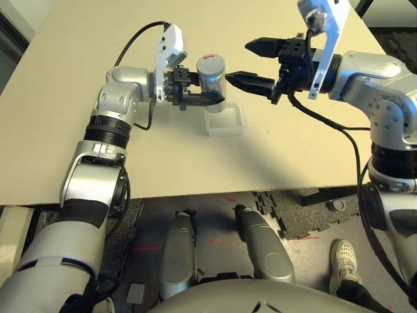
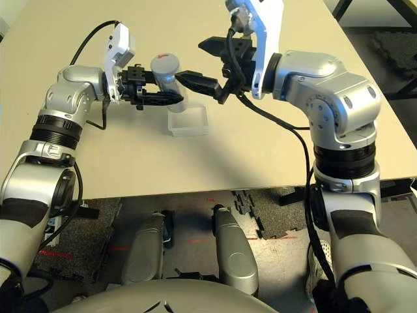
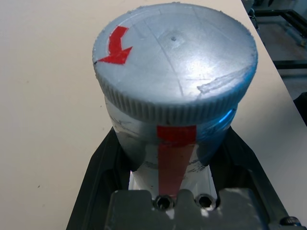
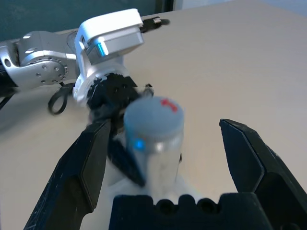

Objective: Pour the medicine from the bottle into the box.

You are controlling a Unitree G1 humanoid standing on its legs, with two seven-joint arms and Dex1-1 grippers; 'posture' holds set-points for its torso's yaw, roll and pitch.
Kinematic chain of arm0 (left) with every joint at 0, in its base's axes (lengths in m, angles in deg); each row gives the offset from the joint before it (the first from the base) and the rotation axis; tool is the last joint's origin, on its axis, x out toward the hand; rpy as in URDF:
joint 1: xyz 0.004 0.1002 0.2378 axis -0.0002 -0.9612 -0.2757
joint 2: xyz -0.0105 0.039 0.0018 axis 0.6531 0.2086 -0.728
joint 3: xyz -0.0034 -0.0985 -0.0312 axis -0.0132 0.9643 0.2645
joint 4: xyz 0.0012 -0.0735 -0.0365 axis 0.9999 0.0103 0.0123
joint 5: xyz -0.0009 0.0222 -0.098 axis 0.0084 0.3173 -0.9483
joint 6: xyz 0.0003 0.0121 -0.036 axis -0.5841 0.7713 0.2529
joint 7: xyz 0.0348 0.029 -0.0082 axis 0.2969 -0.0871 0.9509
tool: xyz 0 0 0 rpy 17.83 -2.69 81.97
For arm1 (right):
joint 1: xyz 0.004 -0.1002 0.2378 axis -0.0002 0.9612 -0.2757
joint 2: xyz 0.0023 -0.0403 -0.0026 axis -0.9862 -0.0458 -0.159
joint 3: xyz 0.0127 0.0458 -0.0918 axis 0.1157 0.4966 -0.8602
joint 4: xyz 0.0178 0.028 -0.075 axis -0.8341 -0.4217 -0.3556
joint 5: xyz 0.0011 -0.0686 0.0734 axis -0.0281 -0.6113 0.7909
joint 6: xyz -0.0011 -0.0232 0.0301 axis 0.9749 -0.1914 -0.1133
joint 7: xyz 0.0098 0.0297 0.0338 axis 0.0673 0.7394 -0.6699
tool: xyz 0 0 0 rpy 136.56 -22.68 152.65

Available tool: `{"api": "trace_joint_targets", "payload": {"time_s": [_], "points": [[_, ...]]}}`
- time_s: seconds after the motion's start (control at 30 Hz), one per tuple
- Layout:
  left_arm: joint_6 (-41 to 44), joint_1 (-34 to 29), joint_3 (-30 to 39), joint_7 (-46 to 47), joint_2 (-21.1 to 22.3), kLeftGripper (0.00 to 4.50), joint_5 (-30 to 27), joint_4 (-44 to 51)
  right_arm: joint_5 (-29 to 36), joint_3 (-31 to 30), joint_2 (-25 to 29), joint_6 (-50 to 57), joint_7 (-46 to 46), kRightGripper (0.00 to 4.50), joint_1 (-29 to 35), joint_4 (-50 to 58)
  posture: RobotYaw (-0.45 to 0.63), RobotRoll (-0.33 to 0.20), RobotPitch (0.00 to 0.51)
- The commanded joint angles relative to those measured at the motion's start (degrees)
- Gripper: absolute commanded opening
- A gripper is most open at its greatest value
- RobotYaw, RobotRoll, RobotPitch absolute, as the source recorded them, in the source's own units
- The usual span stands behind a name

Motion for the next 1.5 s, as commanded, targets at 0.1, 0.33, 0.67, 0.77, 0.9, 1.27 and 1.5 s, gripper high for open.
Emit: {"api": "trace_joint_targets", "payload": {"time_s": [0.1,0.33,0.67,0.77,0.9,1.27,1.5], "points": [[0.71,-0.34,-0.07,-0.43,-0.49,2.44,0.19,2.5,-3.19,-3.4,-2.61,-3.56,0.07,4.5,-2.85,-4.12,-0.06,0.0,0.194],[2.75,-1.37,-0.05,0.0,-0.27,2.44,-0.13,6.2,-5.17,-4.8,-4.57,-4.97,1.23,4.5,-3.97,-7.19,-0.05,0.0,0.196],[4.92,-1.6,0.09,0.4,0.02,2.44,-0.27,8.83,-6.79,-3.64,-4.26,-5.45,1.34,4.5,-3.55,-8.74,-0.05,0.0,0.198],[5.08,-1.4,0.11,0.49,0.04,2.44,-0.26,8.74,-6.63,-2.81,-3.34,-5.07,1.27,4.5,-2.86,-8.23,-0.05,0.0,0.198],[5.05,-1.08,0.2,0.53,0.25,2.44,-0.22,8.2,-5.36,-0.45,-1.42,-3.36,0.93,4.5,-1.19,-5.88,-0.06,0.0,0.199],[3.83,0.07,0.42,0.61,0.32,2.44,0.14,5.42,0.63,4.85,4.63,3.89,1.09,4.5,3.9,2.81,-0.08,0.0,0.197],[2.9,0.85,0.37,0.3,0.11,2.44,0.4,3.83,6.46,5.36,4.6,7.08,2.56,4.5,3.54,7.0,-0.08,0.0,0.194]]}}
